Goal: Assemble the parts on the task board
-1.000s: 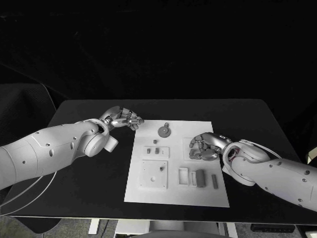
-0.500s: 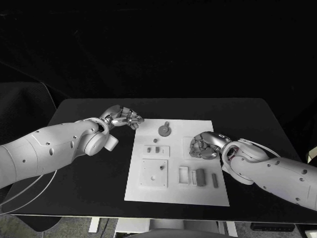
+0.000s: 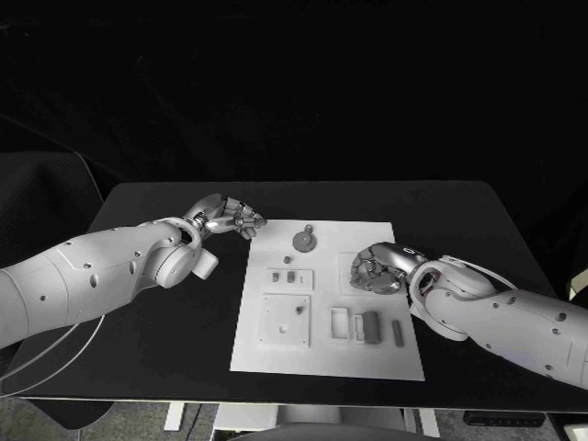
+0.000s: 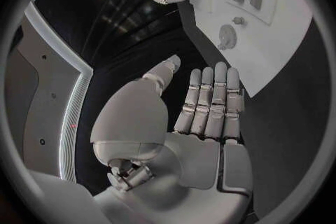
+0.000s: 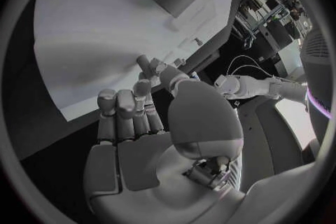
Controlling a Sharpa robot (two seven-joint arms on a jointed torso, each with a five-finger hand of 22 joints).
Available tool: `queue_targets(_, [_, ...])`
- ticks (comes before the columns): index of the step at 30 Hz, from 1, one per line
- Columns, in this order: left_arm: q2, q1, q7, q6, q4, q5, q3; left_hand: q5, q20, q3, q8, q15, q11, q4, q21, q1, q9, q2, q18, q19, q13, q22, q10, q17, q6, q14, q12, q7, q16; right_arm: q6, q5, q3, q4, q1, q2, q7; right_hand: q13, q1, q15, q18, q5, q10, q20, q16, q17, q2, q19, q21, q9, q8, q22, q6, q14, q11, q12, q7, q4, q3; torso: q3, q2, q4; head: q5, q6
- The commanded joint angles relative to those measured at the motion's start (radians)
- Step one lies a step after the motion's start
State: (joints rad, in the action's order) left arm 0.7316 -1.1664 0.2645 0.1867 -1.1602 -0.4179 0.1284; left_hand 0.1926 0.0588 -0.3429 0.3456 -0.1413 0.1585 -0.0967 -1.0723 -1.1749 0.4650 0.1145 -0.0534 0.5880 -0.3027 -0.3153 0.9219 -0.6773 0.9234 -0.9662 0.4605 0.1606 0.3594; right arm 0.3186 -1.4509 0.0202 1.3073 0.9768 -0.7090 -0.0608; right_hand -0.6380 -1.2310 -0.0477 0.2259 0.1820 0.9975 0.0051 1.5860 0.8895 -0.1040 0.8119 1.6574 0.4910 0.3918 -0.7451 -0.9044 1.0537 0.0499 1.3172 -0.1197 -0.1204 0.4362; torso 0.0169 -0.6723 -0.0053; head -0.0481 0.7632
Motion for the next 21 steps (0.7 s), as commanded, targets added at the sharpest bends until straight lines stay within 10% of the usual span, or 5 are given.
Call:
queue_targets(1, [-0.001,-0.001,0.010,-0.005,-0.002,0.004,-0.001,-0.002,0.000,0.006,-0.002,-0.002,-0.002,-0.001,0.006,0.004,0.001,-0.004,-0.007,-0.004,-0.002,-0.002,-0.006,0.001,-0.002,0.009,-0.006,-0.003,-0.006,0.012,-0.012,0.000,0.002,-0.001,0.002,0.012,0.002,-0.011,-0.006,0.027,0.007,0.009,-0.001,0.007,0.000,0.006,0.010,0.141,0.003,0.007,-0.002,-0.049,0.003,0.000,0.006,-0.031,-0.001,0.012,0.0003,0.000,0.0000,0.000,0.000])
queue_targets(21, [0.001,-0.001,0.008,-0.006,-0.001,0.004,-0.001,-0.002,0.000,0.006,-0.002,-0.002,-0.002,-0.001,0.006,0.004,0.001,-0.004,-0.007,-0.004,-0.002,-0.002,-0.006,0.002,-0.002,0.009,-0.007,-0.003,-0.007,0.029,-0.017,0.000,0.004,-0.001,-0.002,0.009,0.010,-0.033,-0.010,0.029,0.008,0.032,-0.002,0.010,-0.002,0.024,0.021,0.144,0.012,0.026,-0.009,-0.110,0.019,-0.006,0.007,-0.022,0.001,0.066,0.0001,0.000,0.0000,-0.001,0.003])
